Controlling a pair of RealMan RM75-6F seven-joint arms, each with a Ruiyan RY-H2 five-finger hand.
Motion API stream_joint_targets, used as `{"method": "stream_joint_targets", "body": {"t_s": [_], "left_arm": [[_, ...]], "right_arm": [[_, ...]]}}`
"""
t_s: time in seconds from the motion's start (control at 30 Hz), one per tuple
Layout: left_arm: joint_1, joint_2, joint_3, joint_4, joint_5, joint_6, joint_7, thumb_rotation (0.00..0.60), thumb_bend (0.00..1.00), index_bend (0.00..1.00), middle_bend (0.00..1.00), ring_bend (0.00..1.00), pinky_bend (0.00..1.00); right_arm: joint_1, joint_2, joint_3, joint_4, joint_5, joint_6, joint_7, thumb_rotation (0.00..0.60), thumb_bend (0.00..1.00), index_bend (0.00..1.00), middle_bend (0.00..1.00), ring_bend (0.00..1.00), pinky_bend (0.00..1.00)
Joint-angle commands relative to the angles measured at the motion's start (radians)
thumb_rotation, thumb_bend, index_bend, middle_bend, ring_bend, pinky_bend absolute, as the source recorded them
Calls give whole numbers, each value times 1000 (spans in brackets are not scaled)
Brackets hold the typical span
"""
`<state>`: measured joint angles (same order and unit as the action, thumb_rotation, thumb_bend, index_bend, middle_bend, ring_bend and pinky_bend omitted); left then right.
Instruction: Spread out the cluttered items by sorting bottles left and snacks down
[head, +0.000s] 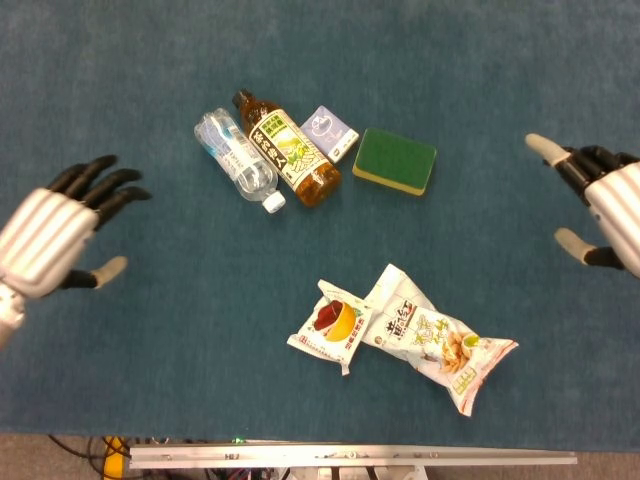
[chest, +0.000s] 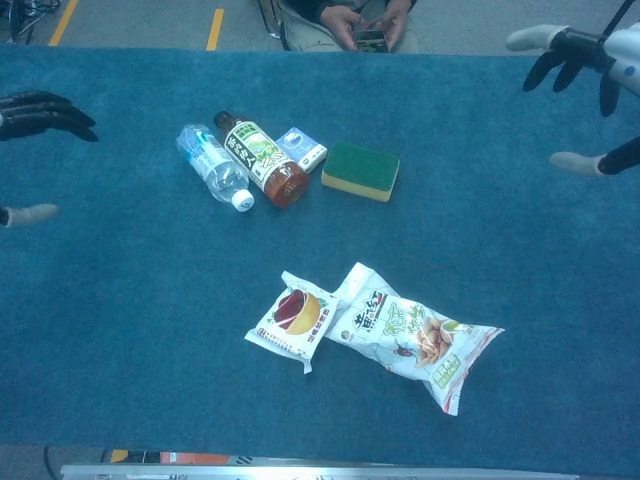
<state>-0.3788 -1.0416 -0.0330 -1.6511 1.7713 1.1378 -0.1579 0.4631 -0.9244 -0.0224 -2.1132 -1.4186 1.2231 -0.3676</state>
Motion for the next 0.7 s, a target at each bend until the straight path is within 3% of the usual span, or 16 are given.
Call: {"method": "stream_joint_targets", "body": {"t_s": [0.03, 0.7], "left_arm": [[-62, -44, -13, 30, 1, -60, 28, 600, 257, 202, 157, 63, 161], [-238, -253, -42, 209, -142, -227, 68, 600, 257, 202, 151, 62, 161]], "right_arm": [[-15, 10, -4, 3, -6, 4, 11, 600, 219, 0, 305, 309, 515], [-88, 19, -27, 13, -104, 3, 27, 600, 219, 0, 307, 308, 515]]}}
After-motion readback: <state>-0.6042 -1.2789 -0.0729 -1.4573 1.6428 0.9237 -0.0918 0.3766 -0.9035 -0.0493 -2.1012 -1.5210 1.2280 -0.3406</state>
